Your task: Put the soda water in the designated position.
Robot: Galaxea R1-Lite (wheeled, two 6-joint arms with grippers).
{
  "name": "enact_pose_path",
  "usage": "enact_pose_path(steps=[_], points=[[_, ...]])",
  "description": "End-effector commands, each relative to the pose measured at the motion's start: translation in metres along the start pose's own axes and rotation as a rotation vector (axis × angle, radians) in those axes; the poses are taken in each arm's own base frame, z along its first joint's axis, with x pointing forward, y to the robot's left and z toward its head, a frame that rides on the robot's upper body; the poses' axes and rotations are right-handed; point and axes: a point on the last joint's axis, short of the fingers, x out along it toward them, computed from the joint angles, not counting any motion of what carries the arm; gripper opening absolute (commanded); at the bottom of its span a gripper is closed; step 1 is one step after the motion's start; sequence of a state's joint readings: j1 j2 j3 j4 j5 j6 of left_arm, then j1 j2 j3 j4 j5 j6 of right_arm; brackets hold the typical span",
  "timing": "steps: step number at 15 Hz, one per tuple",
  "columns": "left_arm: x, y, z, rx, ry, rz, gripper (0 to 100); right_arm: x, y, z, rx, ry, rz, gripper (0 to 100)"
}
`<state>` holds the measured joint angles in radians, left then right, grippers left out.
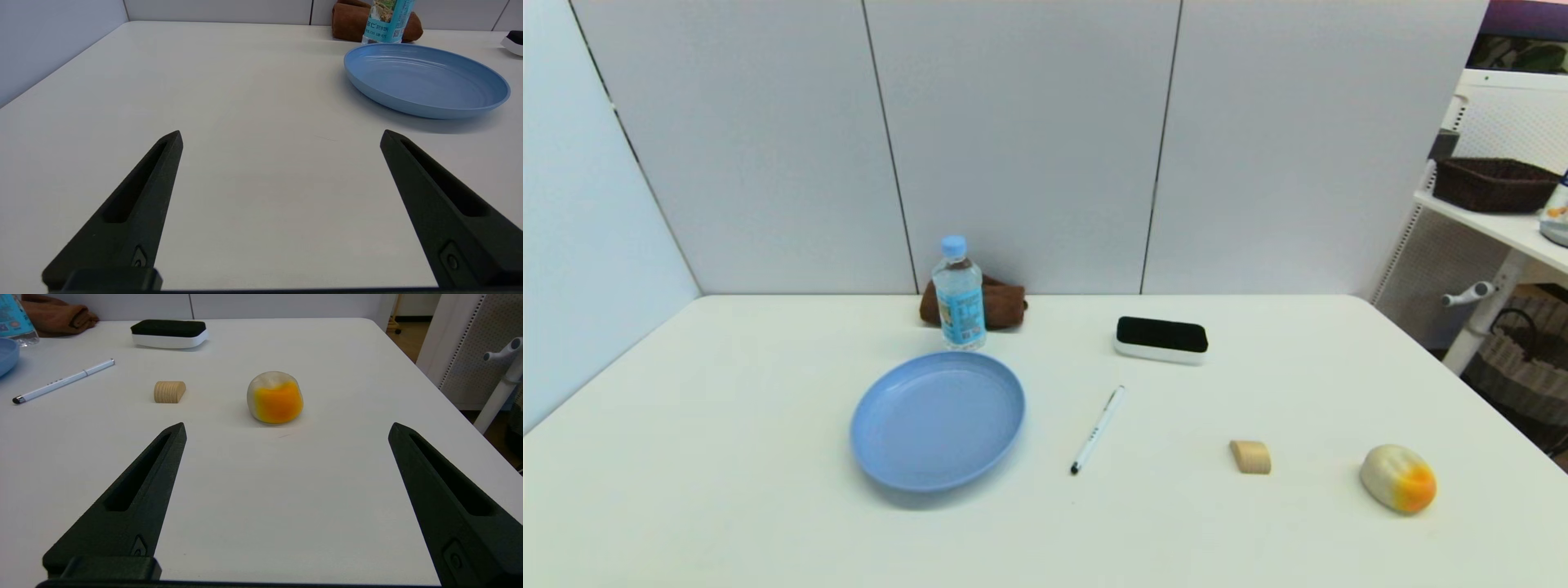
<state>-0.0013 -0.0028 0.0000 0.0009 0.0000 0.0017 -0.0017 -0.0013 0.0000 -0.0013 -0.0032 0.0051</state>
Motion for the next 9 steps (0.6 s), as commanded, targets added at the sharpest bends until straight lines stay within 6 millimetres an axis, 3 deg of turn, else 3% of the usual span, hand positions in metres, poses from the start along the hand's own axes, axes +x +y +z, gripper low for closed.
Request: enact_pose_path(steps=[1,9], points=[[0.0001,0.0,0.0001,-0.002,0.0,0.0,100,0.0001,0.0,0.0001,0.001,0.001,0.0,100],[0.0001,-0.0001,0.0001,-0.054,0.0,-0.003,100,0.0001,0.0,0.0001,-0.001,0.001,0.0,100]])
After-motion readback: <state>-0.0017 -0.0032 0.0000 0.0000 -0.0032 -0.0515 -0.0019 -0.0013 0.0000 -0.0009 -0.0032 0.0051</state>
